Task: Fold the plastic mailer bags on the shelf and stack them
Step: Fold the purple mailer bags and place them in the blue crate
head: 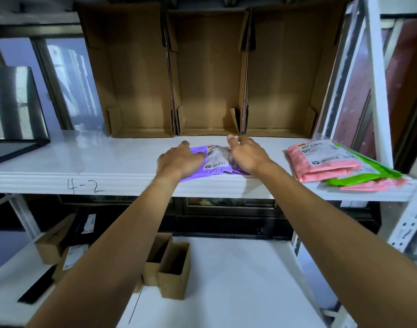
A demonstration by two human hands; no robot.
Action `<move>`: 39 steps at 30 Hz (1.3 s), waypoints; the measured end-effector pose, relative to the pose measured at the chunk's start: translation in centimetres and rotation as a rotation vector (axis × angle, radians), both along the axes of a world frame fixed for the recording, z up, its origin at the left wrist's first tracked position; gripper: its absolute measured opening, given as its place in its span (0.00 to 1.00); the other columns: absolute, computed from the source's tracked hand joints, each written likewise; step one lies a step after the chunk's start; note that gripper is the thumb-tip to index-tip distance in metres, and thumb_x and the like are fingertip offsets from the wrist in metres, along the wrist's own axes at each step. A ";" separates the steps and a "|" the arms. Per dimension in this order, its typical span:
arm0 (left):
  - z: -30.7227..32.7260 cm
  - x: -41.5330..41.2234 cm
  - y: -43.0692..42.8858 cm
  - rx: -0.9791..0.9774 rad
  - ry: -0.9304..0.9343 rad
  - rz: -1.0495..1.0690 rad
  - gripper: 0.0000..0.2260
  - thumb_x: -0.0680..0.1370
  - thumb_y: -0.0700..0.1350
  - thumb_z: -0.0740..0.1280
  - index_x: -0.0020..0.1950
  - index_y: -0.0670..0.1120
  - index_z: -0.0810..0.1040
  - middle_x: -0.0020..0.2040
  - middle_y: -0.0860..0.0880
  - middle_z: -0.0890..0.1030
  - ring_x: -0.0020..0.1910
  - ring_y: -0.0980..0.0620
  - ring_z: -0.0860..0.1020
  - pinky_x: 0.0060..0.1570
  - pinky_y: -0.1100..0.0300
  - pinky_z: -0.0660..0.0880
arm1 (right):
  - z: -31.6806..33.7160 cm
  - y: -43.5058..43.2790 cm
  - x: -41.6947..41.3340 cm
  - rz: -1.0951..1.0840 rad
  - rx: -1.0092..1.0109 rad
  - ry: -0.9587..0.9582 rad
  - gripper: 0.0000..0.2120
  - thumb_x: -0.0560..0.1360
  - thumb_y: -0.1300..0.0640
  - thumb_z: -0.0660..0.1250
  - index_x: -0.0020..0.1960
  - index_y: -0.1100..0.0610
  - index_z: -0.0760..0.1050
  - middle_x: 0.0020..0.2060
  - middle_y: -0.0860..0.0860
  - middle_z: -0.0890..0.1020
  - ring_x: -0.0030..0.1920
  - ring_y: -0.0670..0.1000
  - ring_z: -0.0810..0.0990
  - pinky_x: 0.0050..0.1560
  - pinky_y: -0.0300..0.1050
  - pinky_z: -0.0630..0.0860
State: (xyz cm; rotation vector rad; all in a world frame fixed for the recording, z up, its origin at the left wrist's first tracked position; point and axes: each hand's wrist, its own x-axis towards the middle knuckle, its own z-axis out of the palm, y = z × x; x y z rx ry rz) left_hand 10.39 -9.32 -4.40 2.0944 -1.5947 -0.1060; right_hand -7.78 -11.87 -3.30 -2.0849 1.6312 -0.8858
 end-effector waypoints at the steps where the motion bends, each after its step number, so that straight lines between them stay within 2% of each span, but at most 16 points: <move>1: 0.1 0.3 0.1 -0.029 0.073 -0.011 0.28 0.78 0.58 0.62 0.77 0.51 0.66 0.73 0.47 0.73 0.71 0.43 0.71 0.68 0.51 0.68 | -0.1 -0.2 0.0 -0.027 -0.006 -0.010 0.33 0.82 0.37 0.46 0.78 0.58 0.59 0.76 0.57 0.64 0.74 0.60 0.64 0.71 0.54 0.61; 4: 0.2 0.8 0.2 -0.094 0.236 -0.015 0.29 0.76 0.52 0.66 0.77 0.54 0.66 0.73 0.48 0.73 0.71 0.44 0.70 0.69 0.52 0.68 | -0.1 -0.3 -0.2 -0.094 -0.018 -0.005 0.33 0.82 0.37 0.49 0.77 0.60 0.61 0.75 0.59 0.67 0.73 0.61 0.67 0.69 0.54 0.63; 8: 0.2 0.6 0.1 -0.117 0.269 -0.005 0.30 0.76 0.52 0.66 0.78 0.52 0.64 0.73 0.46 0.72 0.71 0.43 0.70 0.69 0.51 0.69 | -0.2 0.0 -0.5 -0.064 -0.013 -0.001 0.31 0.79 0.37 0.58 0.73 0.57 0.66 0.69 0.56 0.74 0.67 0.59 0.72 0.63 0.52 0.68; 12: 0.3 0.8 0.3 -0.162 0.304 0.006 0.27 0.76 0.52 0.66 0.76 0.52 0.67 0.70 0.46 0.75 0.69 0.42 0.72 0.68 0.51 0.70 | -0.1 -0.1 -0.6 0.010 0.026 -0.087 0.32 0.76 0.37 0.65 0.73 0.54 0.65 0.63 0.53 0.78 0.62 0.57 0.76 0.63 0.54 0.73; 16: 0.1 1.1 0.4 -0.283 0.398 -0.022 0.26 0.76 0.43 0.66 0.74 0.52 0.69 0.69 0.46 0.76 0.69 0.44 0.73 0.65 0.57 0.69 | 0.0 -0.5 -0.7 0.071 0.078 -0.223 0.33 0.73 0.40 0.70 0.71 0.52 0.65 0.58 0.51 0.80 0.56 0.55 0.79 0.60 0.54 0.77; 20: 0.0 1.3 0.7 -0.371 0.512 -0.054 0.30 0.74 0.35 0.63 0.76 0.52 0.68 0.67 0.48 0.77 0.66 0.47 0.74 0.63 0.58 0.72 | -0.2 -0.6 -0.7 0.097 0.080 -0.216 0.37 0.71 0.40 0.73 0.72 0.54 0.64 0.50 0.49 0.83 0.51 0.52 0.81 0.56 0.51 0.77; 22: 0.2 1.3 0.8 -0.401 0.599 -0.058 0.31 0.74 0.36 0.66 0.77 0.50 0.67 0.62 0.48 0.79 0.58 0.48 0.79 0.54 0.59 0.77 | -0.2 -0.2 -0.6 0.102 0.076 -0.171 0.35 0.73 0.40 0.71 0.73 0.55 0.63 0.45 0.48 0.84 0.48 0.50 0.81 0.52 0.48 0.74; 24: 0.6 1.2 1.0 -0.372 0.670 -0.040 0.31 0.73 0.40 0.69 0.76 0.49 0.67 0.54 0.49 0.81 0.45 0.51 0.80 0.38 0.63 0.76 | -0.1 0.1 -0.4 0.081 0.059 -0.102 0.34 0.74 0.38 0.68 0.73 0.55 0.64 0.46 0.48 0.82 0.50 0.51 0.79 0.55 0.50 0.74; 25: 0.7 1.3 1.1 -0.348 0.688 -0.039 0.31 0.73 0.41 0.70 0.76 0.48 0.67 0.54 0.48 0.82 0.42 0.51 0.80 0.35 0.64 0.75 | -0.1 0.1 -0.3 0.068 0.046 -0.066 0.35 0.74 0.37 0.66 0.73 0.54 0.65 0.49 0.48 0.82 0.52 0.52 0.78 0.58 0.51 0.74; 27: 0.8 1.4 1.2 -0.306 0.691 -0.058 0.27 0.71 0.44 0.71 0.70 0.45 0.74 0.54 0.46 0.82 0.45 0.49 0.82 0.40 0.60 0.78 | -0.1 0.2 -0.2 0.054 0.030 -0.024 0.34 0.73 0.34 0.65 0.71 0.53 0.67 0.57 0.50 0.81 0.56 0.53 0.77 0.62 0.55 0.75; 29: 0.7 1.2 1.4 -0.288 0.646 -0.080 0.13 0.71 0.43 0.69 0.53 0.41 0.83 0.44 0.45 0.82 0.42 0.46 0.81 0.38 0.59 0.73 | 0.0 0.4 -0.2 0.066 0.033 0.003 0.31 0.73 0.34 0.65 0.68 0.53 0.70 0.58 0.51 0.80 0.56 0.53 0.78 0.61 0.56 0.76; 30: 0.7 1.1 1.4 -0.274 0.600 -0.076 0.07 0.71 0.43 0.68 0.44 0.40 0.82 0.39 0.45 0.82 0.39 0.46 0.79 0.35 0.59 0.70 | 0.1 0.5 -0.3 0.078 0.041 0.013 0.29 0.74 0.34 0.65 0.66 0.53 0.70 0.58 0.51 0.80 0.55 0.53 0.78 0.60 0.57 0.76; 32: 0.6 0.8 1.6 -0.245 0.503 -0.057 0.10 0.73 0.42 0.66 0.32 0.43 0.74 0.32 0.46 0.76 0.34 0.46 0.75 0.30 0.59 0.63 | 0.0 0.7 -0.5 0.098 0.055 0.019 0.28 0.75 0.35 0.64 0.66 0.53 0.69 0.57 0.51 0.80 0.55 0.53 0.78 0.60 0.56 0.77; 35: 0.5 0.6 1.8 -0.232 0.461 -0.038 0.14 0.75 0.42 0.65 0.30 0.46 0.66 0.30 0.48 0.71 0.32 0.47 0.70 0.28 0.58 0.60 | -0.1 1.2 -0.9 0.106 0.051 0.022 0.28 0.76 0.35 0.64 0.67 0.53 0.69 0.59 0.52 0.79 0.55 0.53 0.79 0.59 0.57 0.77; 37: 0.4 0.7 1.9 -0.215 0.458 -0.027 0.11 0.74 0.43 0.65 0.32 0.43 0.70 0.31 0.48 0.73 0.33 0.46 0.72 0.29 0.58 0.61 | -0.1 1.7 -1.1 0.118 0.044 0.008 0.25 0.77 0.37 0.63 0.66 0.53 0.70 0.57 0.51 0.80 0.53 0.52 0.80 0.58 0.56 0.78; 39: 0.4 0.8 2.2 -0.194 0.433 -0.049 0.09 0.73 0.45 0.66 0.38 0.39 0.78 0.36 0.47 0.80 0.37 0.44 0.78 0.33 0.57 0.68 | 0.0 2.1 -1.2 0.130 0.027 0.015 0.22 0.79 0.39 0.63 0.65 0.54 0.72 0.55 0.51 0.80 0.51 0.52 0.80 0.55 0.52 0.78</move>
